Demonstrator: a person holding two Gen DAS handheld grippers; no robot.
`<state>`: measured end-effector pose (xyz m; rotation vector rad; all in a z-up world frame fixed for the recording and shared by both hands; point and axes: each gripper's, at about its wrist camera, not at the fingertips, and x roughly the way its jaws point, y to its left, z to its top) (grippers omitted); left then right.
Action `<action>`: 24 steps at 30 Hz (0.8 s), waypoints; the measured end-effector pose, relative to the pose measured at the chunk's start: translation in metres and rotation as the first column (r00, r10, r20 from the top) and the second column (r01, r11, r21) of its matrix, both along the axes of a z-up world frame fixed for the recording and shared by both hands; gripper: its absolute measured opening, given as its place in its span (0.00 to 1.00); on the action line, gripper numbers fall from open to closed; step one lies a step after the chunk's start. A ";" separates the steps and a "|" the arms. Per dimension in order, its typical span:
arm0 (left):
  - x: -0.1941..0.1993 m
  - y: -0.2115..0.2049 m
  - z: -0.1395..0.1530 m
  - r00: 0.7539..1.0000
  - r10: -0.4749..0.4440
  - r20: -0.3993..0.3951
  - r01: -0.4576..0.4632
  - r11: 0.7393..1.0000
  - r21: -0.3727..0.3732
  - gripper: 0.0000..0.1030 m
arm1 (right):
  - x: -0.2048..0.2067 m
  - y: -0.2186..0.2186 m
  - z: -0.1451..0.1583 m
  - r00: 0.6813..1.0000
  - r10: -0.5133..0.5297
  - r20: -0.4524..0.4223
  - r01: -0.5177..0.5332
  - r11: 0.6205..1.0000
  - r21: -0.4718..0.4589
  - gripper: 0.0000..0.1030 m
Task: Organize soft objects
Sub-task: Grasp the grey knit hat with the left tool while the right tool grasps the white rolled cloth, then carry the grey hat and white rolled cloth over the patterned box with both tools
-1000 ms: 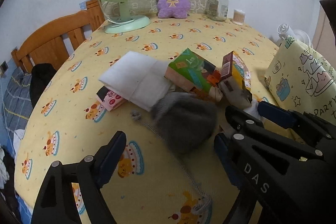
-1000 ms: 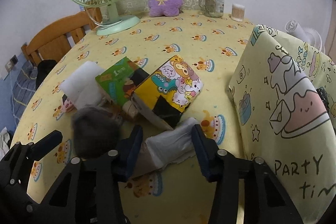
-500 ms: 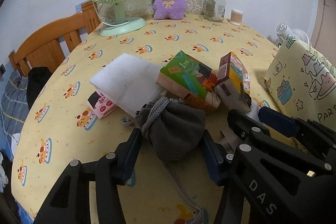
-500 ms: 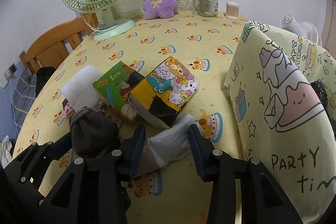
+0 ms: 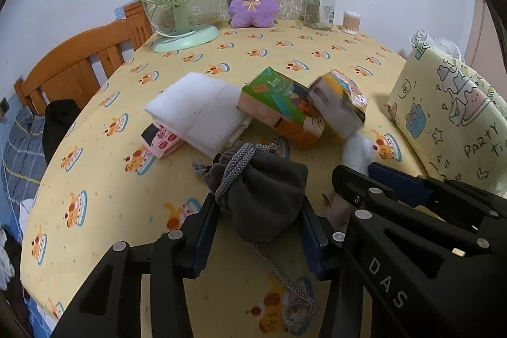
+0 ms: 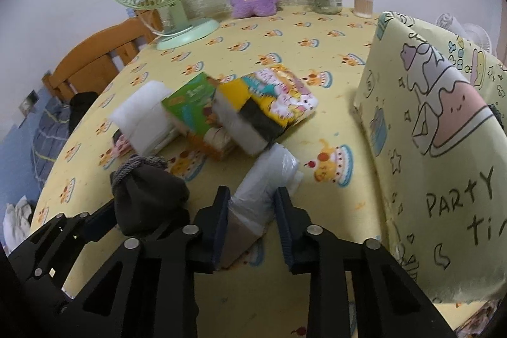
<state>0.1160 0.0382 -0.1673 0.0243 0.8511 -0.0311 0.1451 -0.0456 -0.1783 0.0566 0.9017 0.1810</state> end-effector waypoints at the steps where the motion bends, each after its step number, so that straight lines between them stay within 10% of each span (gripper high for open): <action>1: -0.001 0.000 0.000 1.000 0.001 -0.003 -0.001 1.000 -0.005 0.47 | -0.001 0.001 0.000 1.000 0.009 0.001 -0.009 1.000 0.000 0.24; 24: -0.020 -0.001 0.057 0.993 0.033 0.116 -0.028 0.999 -0.040 0.44 | -0.020 0.005 0.061 0.989 0.048 0.142 -0.048 0.999 -0.002 0.17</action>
